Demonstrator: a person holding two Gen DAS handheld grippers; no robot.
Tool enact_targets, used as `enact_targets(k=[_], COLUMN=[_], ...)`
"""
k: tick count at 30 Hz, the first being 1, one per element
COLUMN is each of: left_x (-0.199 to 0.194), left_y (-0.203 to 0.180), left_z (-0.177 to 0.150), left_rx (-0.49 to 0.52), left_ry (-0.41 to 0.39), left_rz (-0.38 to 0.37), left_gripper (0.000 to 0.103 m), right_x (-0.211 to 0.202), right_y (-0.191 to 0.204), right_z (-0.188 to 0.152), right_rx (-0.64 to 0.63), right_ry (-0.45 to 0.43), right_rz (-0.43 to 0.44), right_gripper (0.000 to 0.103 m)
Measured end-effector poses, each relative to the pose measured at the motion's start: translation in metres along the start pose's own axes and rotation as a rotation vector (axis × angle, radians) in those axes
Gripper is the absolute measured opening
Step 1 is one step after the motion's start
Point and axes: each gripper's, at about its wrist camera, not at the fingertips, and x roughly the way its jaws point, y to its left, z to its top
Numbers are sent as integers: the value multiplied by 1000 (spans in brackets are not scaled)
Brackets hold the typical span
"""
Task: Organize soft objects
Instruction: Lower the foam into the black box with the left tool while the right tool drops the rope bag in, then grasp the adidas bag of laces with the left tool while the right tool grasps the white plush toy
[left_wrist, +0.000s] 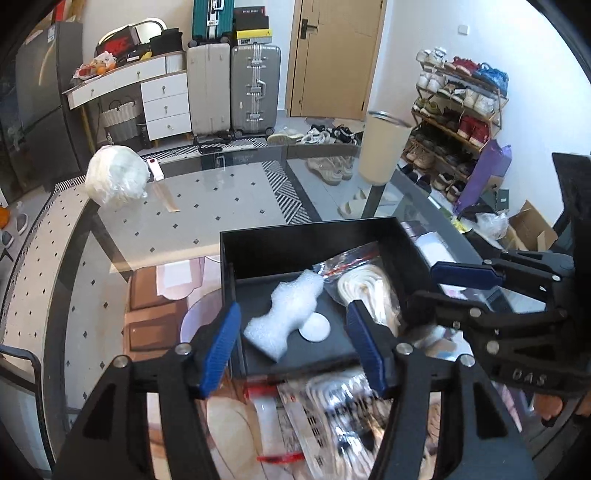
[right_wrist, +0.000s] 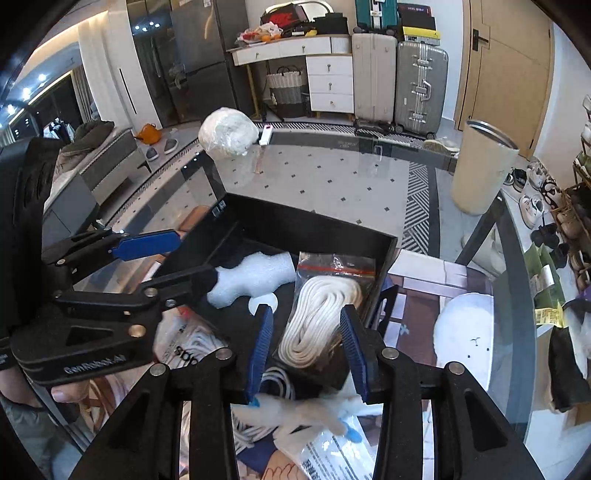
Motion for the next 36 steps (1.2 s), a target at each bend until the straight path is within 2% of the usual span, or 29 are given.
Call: enact_targets(k=[3, 8, 12, 21, 27, 33, 36], left_x=[-12, -20, -16, -4, 10, 6, 4], left_y=[-3, -9, -17, -38, -42, -33, -30], left_z=[-8, -20, -35, -58, -66, -71, -77], left_rx=[7, 16, 48, 114, 148, 133, 140], left_ry=[-14, 5, 58, 122, 158, 166, 174], left_rz=[0, -19, -26, -45, -4, 13, 26], left_gripper=[77, 77, 77, 77, 77, 77, 77], right_x=[-14, -33, -41, -26, -4, 2, -2], right_y=[2, 7, 8, -7, -19, -9, -2], right_z=[-5, -18, -31, -48, -52, -61, -70], right_rx=[-5, -27, -37, -38, -30, -72, -87], right_ry=[-19, -29, -26, 49, 100, 133, 165], right_rz=[0, 18, 22, -14, -35, -25, 25], right_gripper=[39, 39, 40, 40, 40, 40, 40])
